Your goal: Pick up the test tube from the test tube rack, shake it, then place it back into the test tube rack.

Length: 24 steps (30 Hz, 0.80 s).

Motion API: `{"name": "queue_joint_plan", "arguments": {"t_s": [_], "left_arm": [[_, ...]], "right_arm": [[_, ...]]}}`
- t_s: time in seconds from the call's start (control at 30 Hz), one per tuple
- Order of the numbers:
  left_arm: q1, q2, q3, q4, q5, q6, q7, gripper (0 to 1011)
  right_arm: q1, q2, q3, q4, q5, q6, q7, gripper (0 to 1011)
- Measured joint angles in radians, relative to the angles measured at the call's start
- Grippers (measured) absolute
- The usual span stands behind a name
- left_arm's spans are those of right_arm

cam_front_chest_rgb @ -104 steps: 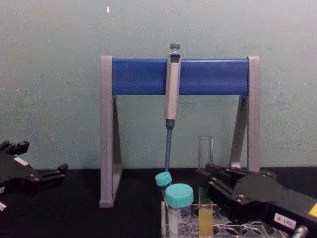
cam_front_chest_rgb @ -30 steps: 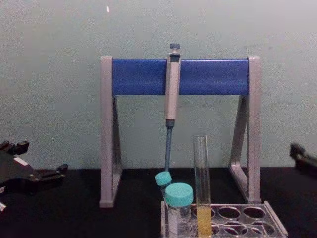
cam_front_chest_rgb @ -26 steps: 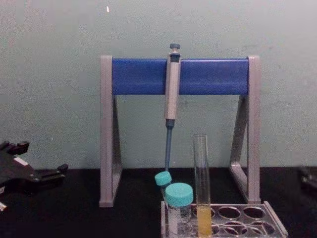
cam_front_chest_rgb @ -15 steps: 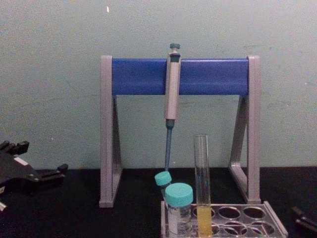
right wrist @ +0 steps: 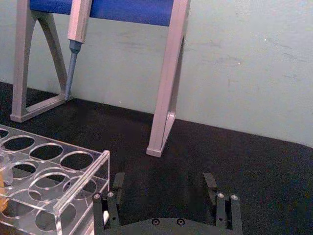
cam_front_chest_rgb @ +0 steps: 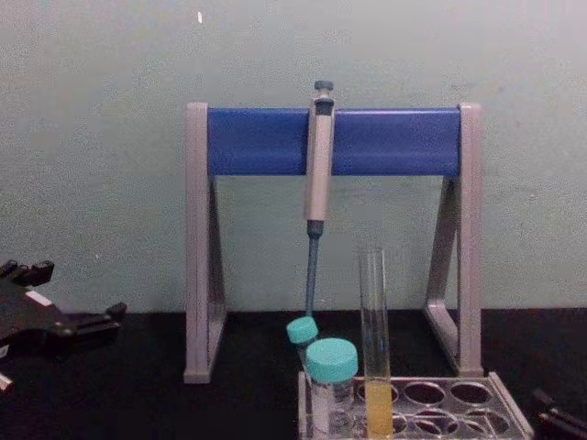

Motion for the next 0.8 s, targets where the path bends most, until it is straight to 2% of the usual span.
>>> {"name": "queue_joint_plan", "arguments": {"t_s": [0.8], "left_arm": [[0.000, 0.000, 0.000, 0.000, 0.000, 0.000, 0.000, 1001]], "right_arm": [[-0.001, 0.003, -0.002, -0.004, 0.003, -0.002, 0.000, 1000]]}}
